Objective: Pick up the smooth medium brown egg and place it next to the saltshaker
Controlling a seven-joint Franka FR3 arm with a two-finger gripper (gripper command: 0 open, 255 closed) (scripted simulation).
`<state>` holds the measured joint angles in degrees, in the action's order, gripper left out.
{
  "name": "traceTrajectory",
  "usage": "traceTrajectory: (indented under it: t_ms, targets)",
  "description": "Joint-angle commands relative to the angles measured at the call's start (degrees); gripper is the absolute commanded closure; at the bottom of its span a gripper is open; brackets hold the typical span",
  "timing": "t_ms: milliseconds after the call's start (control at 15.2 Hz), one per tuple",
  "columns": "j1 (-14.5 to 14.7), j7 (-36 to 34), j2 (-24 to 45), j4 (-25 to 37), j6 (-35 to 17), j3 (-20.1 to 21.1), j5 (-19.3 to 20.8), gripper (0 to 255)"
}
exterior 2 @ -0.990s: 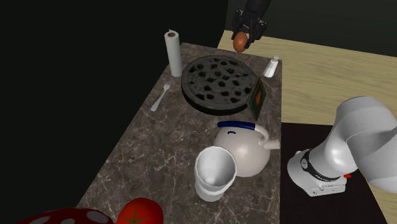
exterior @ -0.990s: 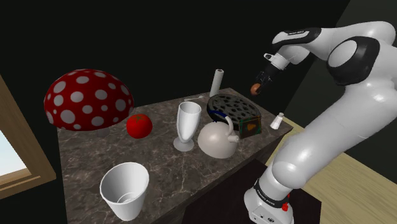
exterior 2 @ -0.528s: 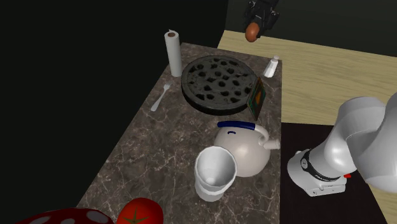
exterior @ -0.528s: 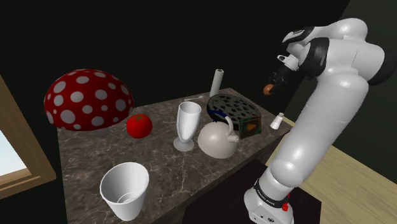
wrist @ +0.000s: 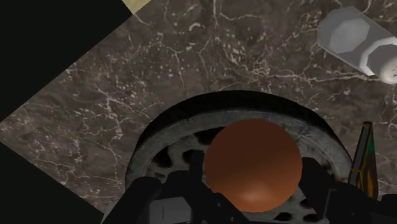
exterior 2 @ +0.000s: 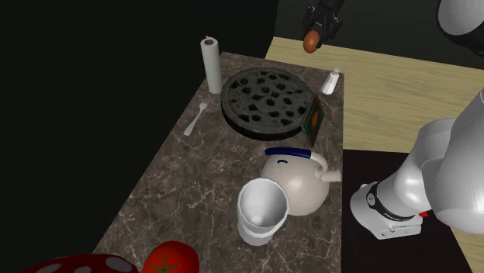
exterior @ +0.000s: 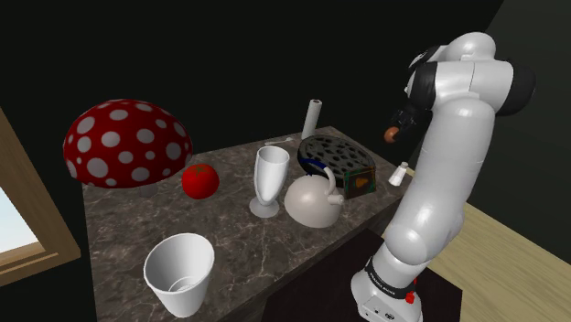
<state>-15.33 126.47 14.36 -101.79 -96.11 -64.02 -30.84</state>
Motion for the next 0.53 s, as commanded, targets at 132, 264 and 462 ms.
traceTrajectory:
  t_ms: [132,264,462]
  targets:
    - [-0.32,1.52,1.06,-2.30,-2.44,0.50,-1.14,255]
    - [-0.55,2.27,1.67,-3.29,-3.54,0.82,-1.79,255]
    - [-0.97,3.44,2.70,-4.68,-5.13,1.36,-2.87,255]
